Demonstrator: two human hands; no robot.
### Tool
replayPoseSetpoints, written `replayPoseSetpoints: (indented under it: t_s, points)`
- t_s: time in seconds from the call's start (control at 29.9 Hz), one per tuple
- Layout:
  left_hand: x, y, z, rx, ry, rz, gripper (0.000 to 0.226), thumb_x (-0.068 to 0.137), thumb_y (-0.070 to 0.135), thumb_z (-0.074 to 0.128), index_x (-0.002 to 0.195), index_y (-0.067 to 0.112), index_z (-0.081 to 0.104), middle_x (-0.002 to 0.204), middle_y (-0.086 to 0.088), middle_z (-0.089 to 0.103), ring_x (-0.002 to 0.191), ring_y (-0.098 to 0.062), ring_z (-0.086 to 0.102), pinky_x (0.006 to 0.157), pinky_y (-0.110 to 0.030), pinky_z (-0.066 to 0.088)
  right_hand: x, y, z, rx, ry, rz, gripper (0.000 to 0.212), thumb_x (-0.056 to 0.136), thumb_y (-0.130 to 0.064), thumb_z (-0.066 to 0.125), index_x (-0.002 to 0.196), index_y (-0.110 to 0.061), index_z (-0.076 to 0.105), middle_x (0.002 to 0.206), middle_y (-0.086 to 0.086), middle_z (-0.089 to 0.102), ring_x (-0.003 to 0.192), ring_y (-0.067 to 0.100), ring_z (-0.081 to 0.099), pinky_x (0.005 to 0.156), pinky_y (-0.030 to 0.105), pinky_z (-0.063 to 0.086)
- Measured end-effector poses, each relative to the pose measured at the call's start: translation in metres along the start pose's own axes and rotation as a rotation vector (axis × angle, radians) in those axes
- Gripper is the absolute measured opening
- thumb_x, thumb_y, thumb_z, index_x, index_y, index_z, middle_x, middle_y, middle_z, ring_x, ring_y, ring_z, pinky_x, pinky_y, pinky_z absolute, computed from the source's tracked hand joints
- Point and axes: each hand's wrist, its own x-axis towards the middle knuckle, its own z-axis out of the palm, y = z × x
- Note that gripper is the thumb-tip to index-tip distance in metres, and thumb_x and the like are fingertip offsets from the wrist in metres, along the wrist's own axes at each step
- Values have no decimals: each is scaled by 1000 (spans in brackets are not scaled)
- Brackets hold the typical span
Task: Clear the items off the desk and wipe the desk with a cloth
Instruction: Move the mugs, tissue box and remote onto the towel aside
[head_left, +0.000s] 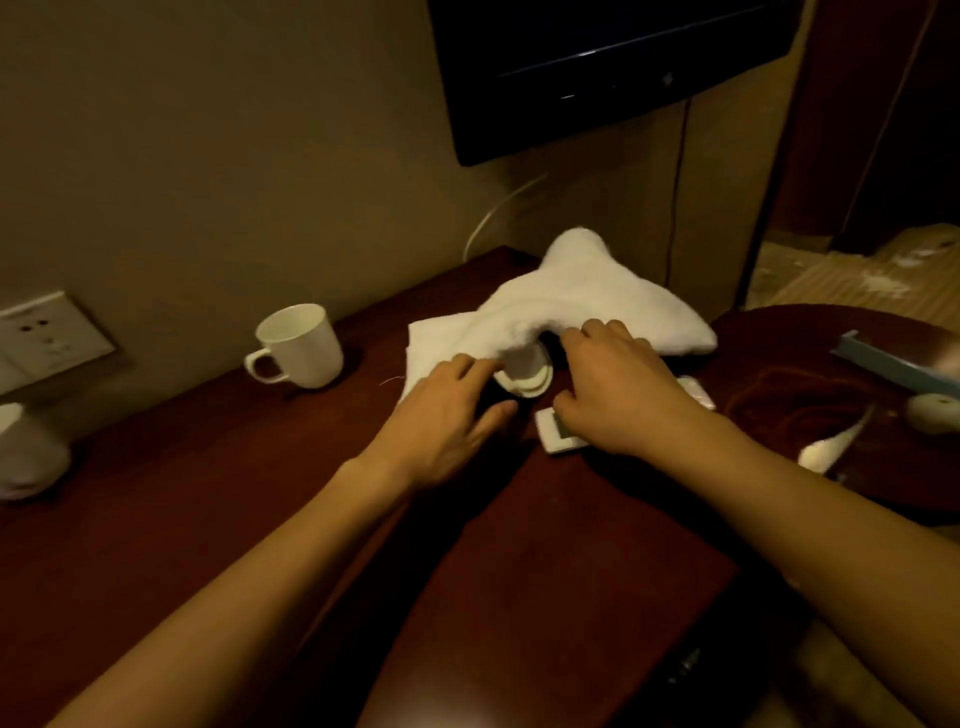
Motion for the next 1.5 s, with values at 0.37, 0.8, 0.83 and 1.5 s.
replayPoseSetpoints:
  t_s: [0.37, 0.8, 0.83, 1.5]
  points:
    - [-70, -136, -71, 205, 378, -487, 38, 92, 32, 53, 123, 11, 47, 121, -12, 44, 96, -31, 57, 69, -38, 51, 48, -108, 19, -90, 4, -112, 35, 85, -39, 55, 108, -12, 49, 114, 13, 54, 104, 30, 50, 82, 40, 45]
    - [-69, -187, -56, 103, 283, -619, 38, 99, 32, 44, 129, 9, 40, 126, -13, 44, 98, -34, 58, 62, -36, 36, 91, -190, 44, -138, -53, -186, 44, 85, -44, 59, 116, -14, 48, 120, 11, 52, 112, 28, 49, 86, 39, 46]
    - [-69, -190, -54, 75, 266, -618, 36, 99, 31, 42, 127, 8, 41, 123, -13, 46, 97, -34, 57, 63, -37, 37, 93, -194, 46, -138, -60, -187, 45, 85, -43, 59, 116, -13, 48, 120, 11, 52, 112, 28, 48, 87, 39, 46]
    - [-36, -156, -18, -545, 390, -543, 29, 97, 30, 49, 78, 12, 61, 79, -2, 60, 73, -14, 58, 63, -30, 45, 94, -186, 55, -54, -72, -179, 47, 87, -37, 57, 125, -12, 43, 124, 12, 49, 112, 28, 47, 88, 40, 44]
